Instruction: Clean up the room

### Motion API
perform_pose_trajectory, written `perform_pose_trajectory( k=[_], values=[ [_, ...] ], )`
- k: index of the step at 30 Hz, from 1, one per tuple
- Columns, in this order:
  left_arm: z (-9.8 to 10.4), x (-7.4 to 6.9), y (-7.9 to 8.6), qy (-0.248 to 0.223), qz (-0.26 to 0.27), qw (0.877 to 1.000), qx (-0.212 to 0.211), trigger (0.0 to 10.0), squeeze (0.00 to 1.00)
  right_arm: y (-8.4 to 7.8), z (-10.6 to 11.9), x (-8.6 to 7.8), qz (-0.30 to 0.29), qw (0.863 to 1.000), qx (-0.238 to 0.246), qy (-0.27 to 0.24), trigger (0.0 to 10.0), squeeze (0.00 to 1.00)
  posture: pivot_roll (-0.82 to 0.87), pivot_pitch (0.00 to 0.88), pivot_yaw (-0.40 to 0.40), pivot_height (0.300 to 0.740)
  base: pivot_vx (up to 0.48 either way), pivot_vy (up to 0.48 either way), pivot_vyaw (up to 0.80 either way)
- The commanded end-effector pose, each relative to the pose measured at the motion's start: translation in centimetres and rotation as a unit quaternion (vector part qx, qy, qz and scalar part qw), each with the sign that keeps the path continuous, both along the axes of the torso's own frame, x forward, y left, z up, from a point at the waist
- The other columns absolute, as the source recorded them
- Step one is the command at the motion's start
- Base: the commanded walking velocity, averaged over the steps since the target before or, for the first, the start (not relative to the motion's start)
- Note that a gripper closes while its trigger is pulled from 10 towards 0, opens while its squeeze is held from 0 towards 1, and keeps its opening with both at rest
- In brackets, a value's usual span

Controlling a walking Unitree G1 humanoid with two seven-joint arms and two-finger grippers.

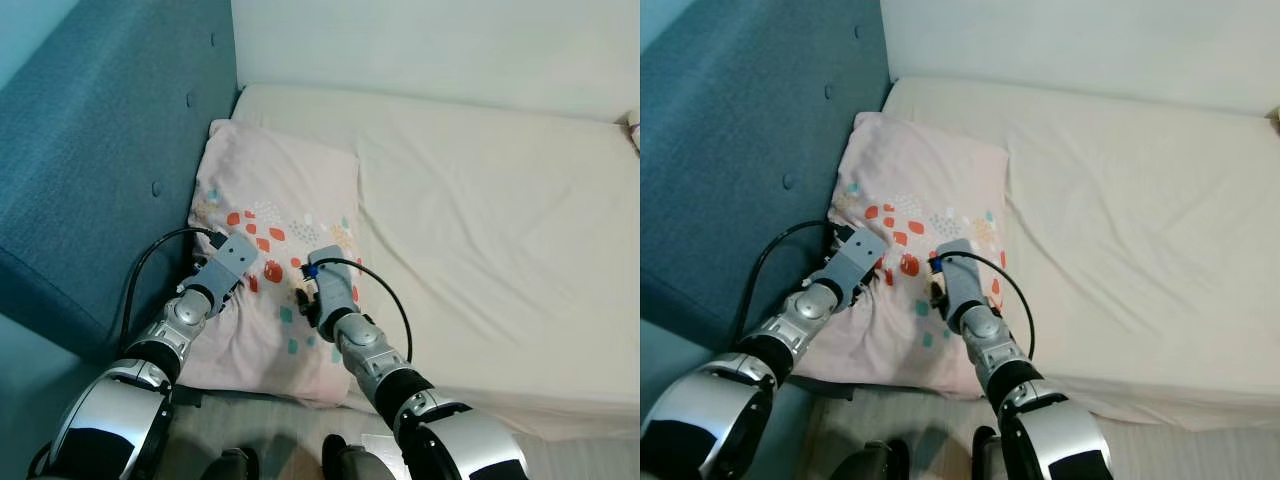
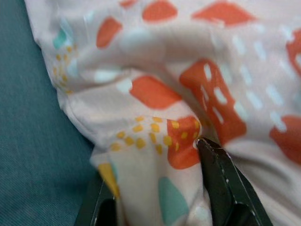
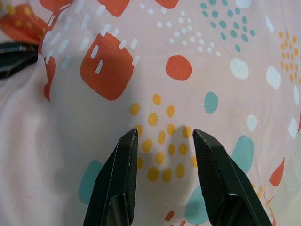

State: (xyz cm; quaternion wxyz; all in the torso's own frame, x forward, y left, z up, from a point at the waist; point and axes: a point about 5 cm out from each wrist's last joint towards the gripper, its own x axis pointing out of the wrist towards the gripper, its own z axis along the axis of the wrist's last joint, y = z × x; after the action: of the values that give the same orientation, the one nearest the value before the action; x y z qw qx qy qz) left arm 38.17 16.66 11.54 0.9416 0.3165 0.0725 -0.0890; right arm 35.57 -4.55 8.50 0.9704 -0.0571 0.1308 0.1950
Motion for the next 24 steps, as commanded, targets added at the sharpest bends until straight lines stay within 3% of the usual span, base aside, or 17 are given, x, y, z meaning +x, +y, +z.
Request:
perform_pose_trajectory(
  k=[1, 4, 5, 8, 10, 12, 13, 14, 15, 18, 19, 20, 21, 23, 24],
  values=[
    [0.7, 0.2, 0.1, -0.012, -0.009, 1.000, -0.009, 10.0, 0.00, -0.4, -1.2, -0.7, -0.001, 1.000, -0.008, 0.017, 10.0, 0.00, -0.01, 0.314, -0.082, 0.740, 0.000, 0.000, 0.00],
    [3.2, 1.2, 1.2, -0.050, 0.015, 0.998, -0.042, 10.0, 0.00, -0.9, -0.8, -0.3, -0.012, 1.000, -0.003, 0.007, 10.0, 0.00, -0.01, 0.275, -0.089, 0.740, 0.000, 0.000, 0.00],
    [3.2, 1.2, 1.2, -0.050, 0.015, 0.998, -0.042, 10.0, 0.00, -0.9, -0.8, -0.3, -0.012, 1.000, -0.003, 0.007, 10.0, 0.00, -0.01, 0.275, -0.089, 0.740, 0.000, 0.000, 0.00],
    [6.2, 2.0, 1.5, -0.099, 0.011, 0.991, -0.085, 10.0, 0.00, -1.6, 0.0, 0.3, -0.022, 1.000, 0.007, -0.013, 10.0, 0.00, -0.02, 0.241, -0.095, 0.740, 0.000, 0.000, 0.00],
    [6.2, 2.0, 1.5, -0.099, 0.011, 0.991, -0.085, 10.0, 0.00, -1.6, 0.0, 0.3, -0.022, 1.000, 0.007, -0.013, 10.0, 0.00, -0.02, 0.241, -0.095, 0.740, 0.000, 0.000, 0.00],
    [9.5, 2.7, 1.4, -0.144, -0.007, 0.980, -0.134, 10.0, 0.00, -2.5, 0.6, 0.6, -0.031, 0.999, 0.012, -0.032, 10.0, 0.00, -0.02, 0.193, -0.100, 0.740, 0.000, 0.000, 0.00],
    [9.5, 2.7, 1.4, -0.144, -0.007, 0.980, -0.134, 10.0, 0.00, -2.5, 0.6, 0.6, -0.031, 0.999, 0.012, -0.032, 10.0, 0.00, -0.02, 0.193, -0.100, 0.740, 0.000, 0.000, 0.00],
    [11.4, 2.9, 1.4, -0.167, -0.026, 0.970, -0.174, 10.0, 0.00, -3.2, 0.7, 0.7, -0.037, 0.998, 0.012, -0.041, 10.0, 0.00, -0.01, 0.173, -0.104, 0.740, 0.000, 0.000, 0.00],
    [13.3, 2.9, 1.1, -0.180, -0.082, 0.949, -0.245, 10.0, 0.00, -4.2, 0.7, 0.8, -0.051, 0.997, 0.013, -0.051, 10.0, 0.00, -0.01, 0.156, -0.103, 0.740, 0.000, 0.000, 0.00],
    [13.0, 2.7, 1.0, -0.176, -0.101, 0.933, -0.296, 10.0, 0.00, -4.9, 0.7, 0.7, -0.062, 0.996, 0.019, -0.058, 10.0, 0.00, 0.00, 0.142, -0.103, 0.740, 0.000, 0.000, 0.00],
    [11.5, 2.2, 0.8, -0.173, -0.100, 0.931, -0.304, 10.0, 0.00, -5.4, 0.6, 0.5, -0.072, 0.995, 0.023, -0.067, 10.0, 0.00, 0.01, 0.114, -0.097, 0.740, 0.000, 0.000, 0.00],
    [11.5, 2.2, 0.8, -0.173, -0.100, 0.931, -0.304, 10.0, 0.00, -5.4, 0.6, 0.5, -0.072, 0.995, 0.023, -0.067, 10.0, 0.00, 0.01, 0.114, -0.097, 0.740, 0.000, 0.000, 0.00],
    [10.5, 1.8, 0.7, -0.172, -0.098, 0.931, -0.306, 10.0, 0.00, -5.7, 0.6, 0.3, -0.078, 0.994, 0.026, -0.073, 10.0, 0.00, 0.01, 0.114, -0.097, 0.740, 0.000, 0.000, 0.00],
    [6.3, 0.3, 0.3, -0.136, -0.070, 0.929, -0.338, 10.0, 0.00, -6.7, 0.3, -0.4, -0.094, 0.991, 0.031, -0.091, 10.0, 0.00, 0.01, 0.071, -0.087, 0.740, 0.000, 0.000, 0.00],
    [6.3, 0.3, 0.3, -0.136, -0.070, 0.929, -0.338, 10.0, 0.00, -6.7, 0.3, -0.4, -0.094, 0.991, 0.031, -0.091, 10.0, 0.00, 0.01, 0.071, -0.087, 0.740, 0.000, 0.000, 0.00]
  ],
)
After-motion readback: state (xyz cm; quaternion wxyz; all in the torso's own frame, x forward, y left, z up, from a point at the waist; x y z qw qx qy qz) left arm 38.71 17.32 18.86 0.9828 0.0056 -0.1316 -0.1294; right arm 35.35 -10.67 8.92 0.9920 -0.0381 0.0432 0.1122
